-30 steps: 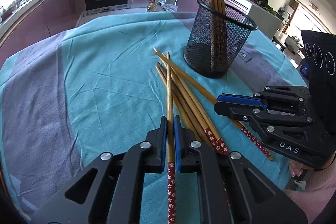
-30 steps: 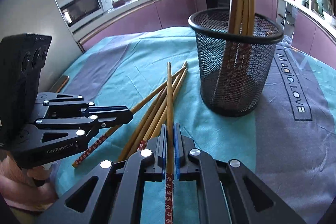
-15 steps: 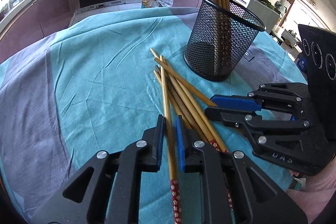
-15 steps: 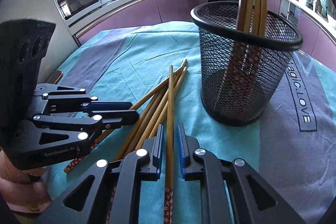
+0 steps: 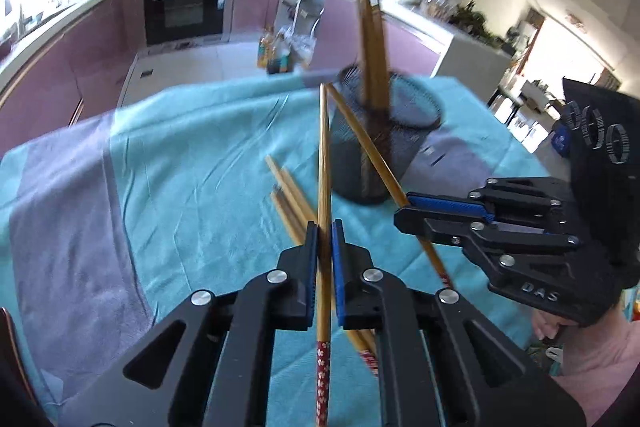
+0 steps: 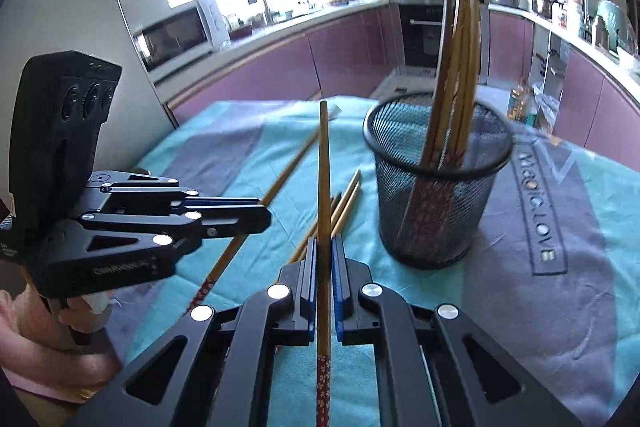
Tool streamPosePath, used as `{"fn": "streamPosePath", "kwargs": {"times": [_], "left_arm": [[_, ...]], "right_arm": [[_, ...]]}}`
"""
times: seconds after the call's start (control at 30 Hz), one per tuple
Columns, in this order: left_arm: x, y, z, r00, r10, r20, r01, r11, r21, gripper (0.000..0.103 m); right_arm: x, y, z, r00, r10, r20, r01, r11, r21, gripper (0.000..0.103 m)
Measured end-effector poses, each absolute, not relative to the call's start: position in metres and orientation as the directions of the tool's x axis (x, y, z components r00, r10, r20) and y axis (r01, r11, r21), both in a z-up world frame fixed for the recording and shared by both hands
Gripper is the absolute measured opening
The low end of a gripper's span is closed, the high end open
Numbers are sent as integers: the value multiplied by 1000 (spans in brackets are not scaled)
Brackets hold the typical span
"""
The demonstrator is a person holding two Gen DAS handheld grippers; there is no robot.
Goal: Organize utensils
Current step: 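Lift both held chopsticks upright above the black mesh holder, then lower the chopsticks into the mesh holder and open both tools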
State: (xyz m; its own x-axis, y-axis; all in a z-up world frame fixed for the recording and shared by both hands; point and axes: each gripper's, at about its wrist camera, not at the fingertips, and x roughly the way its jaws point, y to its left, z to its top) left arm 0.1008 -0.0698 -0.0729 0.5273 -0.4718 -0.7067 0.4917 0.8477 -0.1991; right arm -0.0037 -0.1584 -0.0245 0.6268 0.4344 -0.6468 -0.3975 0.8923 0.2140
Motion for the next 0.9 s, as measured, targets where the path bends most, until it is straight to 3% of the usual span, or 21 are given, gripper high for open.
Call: {"fn": "streamPosePath", "kwargs": {"times": [0.9], "left_arm": [[102, -78, 60, 636, -623, -455, 595, 772, -225, 7]], "right_arm": [[7, -213, 78, 818, 414, -399, -355, 909, 216, 6]]}}
